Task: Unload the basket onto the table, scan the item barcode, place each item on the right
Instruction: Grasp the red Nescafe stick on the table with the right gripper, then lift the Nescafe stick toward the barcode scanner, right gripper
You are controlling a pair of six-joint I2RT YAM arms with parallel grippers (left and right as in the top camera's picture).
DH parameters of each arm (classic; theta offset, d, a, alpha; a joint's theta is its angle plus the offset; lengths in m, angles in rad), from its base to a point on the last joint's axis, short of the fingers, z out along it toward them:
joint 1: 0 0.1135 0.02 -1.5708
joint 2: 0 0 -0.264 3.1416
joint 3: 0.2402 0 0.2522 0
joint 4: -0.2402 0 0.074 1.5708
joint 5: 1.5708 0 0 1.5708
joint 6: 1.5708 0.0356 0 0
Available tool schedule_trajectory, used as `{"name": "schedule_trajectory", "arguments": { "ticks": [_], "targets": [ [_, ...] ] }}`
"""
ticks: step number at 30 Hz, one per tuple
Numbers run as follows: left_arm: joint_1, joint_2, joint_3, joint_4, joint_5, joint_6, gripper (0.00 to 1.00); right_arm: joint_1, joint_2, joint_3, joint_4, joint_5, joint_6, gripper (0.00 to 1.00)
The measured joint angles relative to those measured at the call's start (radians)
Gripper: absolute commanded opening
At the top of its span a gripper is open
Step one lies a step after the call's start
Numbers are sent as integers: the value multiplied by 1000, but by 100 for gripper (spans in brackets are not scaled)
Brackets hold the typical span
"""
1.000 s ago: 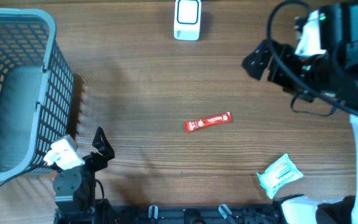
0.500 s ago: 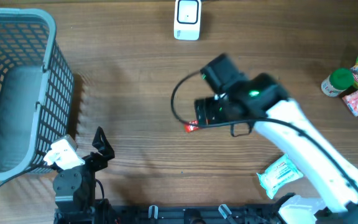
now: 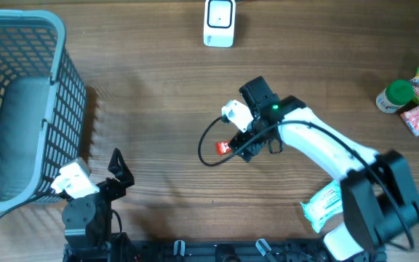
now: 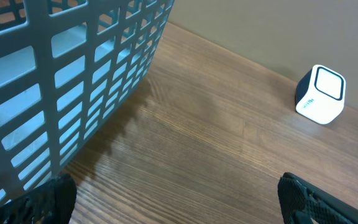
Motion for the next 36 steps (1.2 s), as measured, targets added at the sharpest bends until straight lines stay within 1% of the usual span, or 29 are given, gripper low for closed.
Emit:
{"name": "schedule_trajectory", "arguments": {
  "ticks": [1, 2, 3, 4, 5, 6, 7, 8, 9, 10, 14, 20, 25, 27, 31, 33, 34, 36],
  "targets": [
    [0, 0, 0, 0, 0, 0, 100, -13, 40, 0, -12, -6, -7, 78],
    [0, 0, 0, 0, 0, 0, 100, -23, 75, -1, -15, -9, -18, 74],
    [0, 0, 0, -1, 0, 0, 100, -35, 93, 9, -18, -18, -27, 61],
    [0, 0, 0, 0, 0, 0, 100, -41, 100, 18, -21, -23, -28, 53],
    [0, 0, 0, 0, 0, 0, 100, -47, 113, 24, -17, -21, -31, 45],
    [0, 0, 0, 1, 0, 0, 100, -63, 136, 45, -23, -31, -32, 43],
    [0, 0, 0, 0, 0, 0, 100, -72, 149, 54, -19, -37, -32, 45],
    [0, 0, 0, 0, 0, 0, 100, -77, 159, 60, -8, -39, -24, 59],
    [0, 0, 0, 0, 0, 0, 100, -77, 165, 66, 8, -39, -10, 96],
    [0, 0, 0, 0, 0, 0, 100, -76, 168, 70, 14, -43, 3, 100],
    [0, 0, 0, 0, 0, 0, 100, -56, 166, 102, 0, -39, 13, 100],
    [0, 0, 0, 0, 0, 0, 100, -66, 97, 47, -2, 15, 20, 100],
    [0, 0, 0, 0, 0, 0, 100, -69, 54, 60, -47, -51, 24, 100],
    [0, 0, 0, 0, 0, 0, 100, -69, 16, 75, -21, 0, 11, 100],
    [0, 0, 0, 0, 0, 0, 100, -70, 34, 80, -4, 41, -18, 100],
    [0, 0, 0, 0, 0, 0, 100, -70, 107, 80, -5, 50, -21, 100],
    [0, 0, 0, 0, 0, 0, 100, -70, 130, 80, -5, 54, -21, 97],
    [0, 0, 0, 0, 0, 0, 100, -70, 152, 80, -4, 73, -21, 78]
  ]
}}
